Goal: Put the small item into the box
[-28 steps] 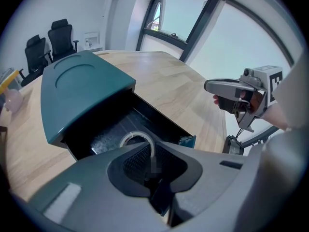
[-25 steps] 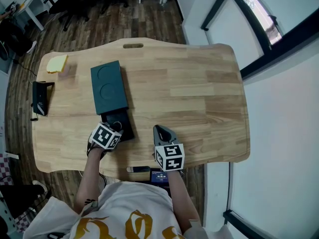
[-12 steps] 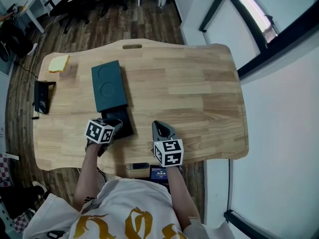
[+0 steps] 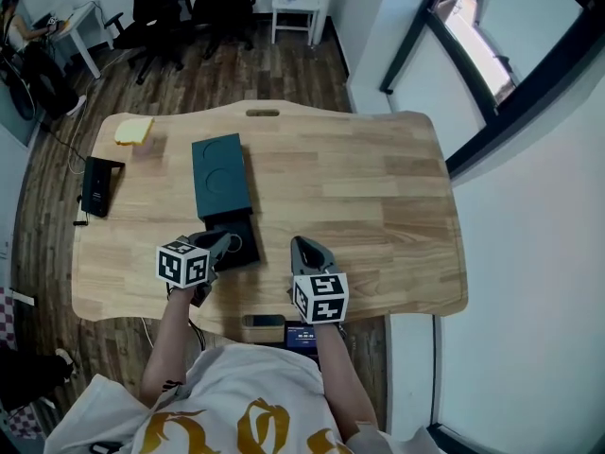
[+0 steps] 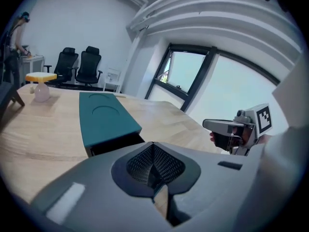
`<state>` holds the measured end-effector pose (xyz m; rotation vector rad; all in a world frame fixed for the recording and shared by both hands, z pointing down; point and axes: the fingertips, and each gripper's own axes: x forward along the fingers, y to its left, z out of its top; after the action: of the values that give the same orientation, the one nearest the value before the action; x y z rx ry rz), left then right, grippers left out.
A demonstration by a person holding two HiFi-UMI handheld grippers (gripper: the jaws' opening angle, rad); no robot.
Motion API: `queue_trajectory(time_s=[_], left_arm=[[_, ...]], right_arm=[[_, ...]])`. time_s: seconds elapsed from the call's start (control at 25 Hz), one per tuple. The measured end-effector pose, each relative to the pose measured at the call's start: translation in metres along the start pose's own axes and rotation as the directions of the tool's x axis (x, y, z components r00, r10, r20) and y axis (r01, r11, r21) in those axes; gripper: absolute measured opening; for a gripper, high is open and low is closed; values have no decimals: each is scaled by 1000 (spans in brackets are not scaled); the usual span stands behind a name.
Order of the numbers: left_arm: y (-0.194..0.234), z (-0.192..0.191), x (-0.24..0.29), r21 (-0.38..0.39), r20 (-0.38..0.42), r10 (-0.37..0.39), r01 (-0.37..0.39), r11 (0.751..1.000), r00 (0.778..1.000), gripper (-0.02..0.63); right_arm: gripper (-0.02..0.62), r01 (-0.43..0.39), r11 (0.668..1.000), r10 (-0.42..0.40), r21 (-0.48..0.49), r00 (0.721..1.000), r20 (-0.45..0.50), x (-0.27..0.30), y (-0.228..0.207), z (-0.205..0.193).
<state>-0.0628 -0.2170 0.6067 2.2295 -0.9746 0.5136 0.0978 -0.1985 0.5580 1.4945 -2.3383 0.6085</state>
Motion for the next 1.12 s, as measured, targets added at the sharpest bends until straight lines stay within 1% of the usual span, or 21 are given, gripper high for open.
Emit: queue_trajectory(time_s=[0.12, 0.24, 0.36, 0.48, 0.6, 0.64, 0.72, 0.88, 0.96, 1.12], left_arm=[[-12, 8, -19, 27, 72, 18, -20, 999, 997, 3], [-17, 15, -41, 39, 165, 44, -51, 998, 985, 3], [-17, 24, -69, 31, 263, 92, -103, 994, 960, 3], [-24, 33, -98, 28, 346, 118, -136, 990, 931, 3], [-32, 40, -121, 55, 420, 136, -174, 983, 897, 3], [-34, 42, -127, 66, 432, 148, -195, 979, 890, 3], [-37, 42, -136, 80, 442, 166, -223, 971, 882, 3], [-43, 42, -148, 74, 469, 172, -233, 970, 866, 3], [-43, 38, -150, 72, 470, 171, -231, 970, 866, 3], [-49, 35, -149, 75, 474, 168, -230, 970, 865, 3]], right_arm=[[5, -18, 1000, 19, -23, 1000, 25, -5, 18, 5], [5, -37, 998, 39, -53, 998, 49, -10, 36, 8], [5, -45, 996, 50, -77, 996, 75, -21, 49, 14], [5, -47, 995, 56, -83, 992, 109, -37, 59, 23], [5, -43, 995, 56, -92, 988, 142, -48, 66, 29], [5, -42, 995, 56, -95, 987, 150, -50, 69, 31], [5, -40, 994, 56, -103, 986, 159, -56, 72, 33], [5, -34, 990, 55, -136, 986, 160, -61, 76, 31], [3, -36, 987, 61, -158, 985, 160, -65, 81, 30], [5, -40, 985, 68, -167, 984, 167, -73, 84, 29]])
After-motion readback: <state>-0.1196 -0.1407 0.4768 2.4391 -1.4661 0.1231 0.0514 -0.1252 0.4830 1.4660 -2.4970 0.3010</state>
